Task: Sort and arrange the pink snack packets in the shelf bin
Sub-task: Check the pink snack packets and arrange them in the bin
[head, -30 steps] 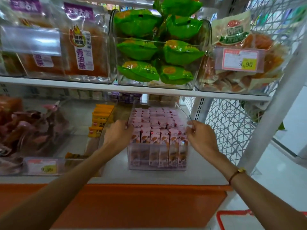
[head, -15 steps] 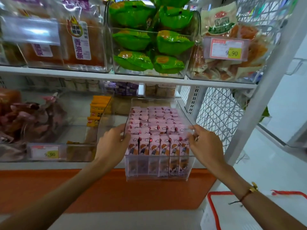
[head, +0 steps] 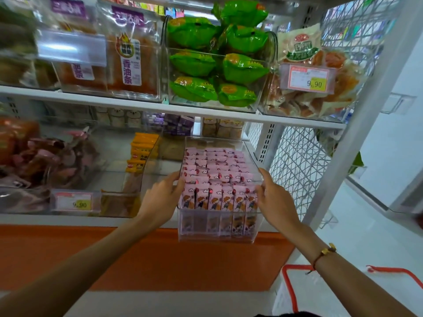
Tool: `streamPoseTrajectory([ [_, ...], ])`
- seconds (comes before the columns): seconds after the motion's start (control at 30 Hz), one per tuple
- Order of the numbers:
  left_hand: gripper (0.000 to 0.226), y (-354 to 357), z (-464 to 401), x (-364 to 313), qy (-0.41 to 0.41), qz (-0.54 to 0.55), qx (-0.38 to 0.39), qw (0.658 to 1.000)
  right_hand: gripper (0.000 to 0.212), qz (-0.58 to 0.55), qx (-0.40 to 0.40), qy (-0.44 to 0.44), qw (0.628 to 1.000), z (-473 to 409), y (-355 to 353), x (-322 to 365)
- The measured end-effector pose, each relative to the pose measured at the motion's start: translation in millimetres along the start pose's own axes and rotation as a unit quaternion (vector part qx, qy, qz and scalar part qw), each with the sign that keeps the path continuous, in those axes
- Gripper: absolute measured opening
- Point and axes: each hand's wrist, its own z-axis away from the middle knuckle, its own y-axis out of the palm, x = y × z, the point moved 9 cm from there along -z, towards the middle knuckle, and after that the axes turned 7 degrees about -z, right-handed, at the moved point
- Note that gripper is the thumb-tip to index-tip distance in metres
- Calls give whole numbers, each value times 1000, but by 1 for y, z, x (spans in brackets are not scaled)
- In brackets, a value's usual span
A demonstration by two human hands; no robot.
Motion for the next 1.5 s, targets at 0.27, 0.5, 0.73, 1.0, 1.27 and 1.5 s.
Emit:
streamPoseTrajectory([
  [0.27,40,2,0,9,-41,189,39,980,49,92,-88,-35,991,4,-32,27],
  [0.5,46,3,-6,14,-37,245,21,968,30,17,51,-131,990,-93,50,87],
  [0.73,50,4,-9,18,-36,262,33,964,28,28,172,-95,980,-171,141,92],
  [1.0,40,10,-13,27,-53,281,58,957,27,-58,145,8,988,-199,156,77],
  [1.27,40,9,-13,30,-59,282,43,956,19,-246,-56,19,968,-183,112,74],
  [1.5,25,0,-12,30,-63,252,45,965,10,-454,-211,96,860,-129,39,62],
])
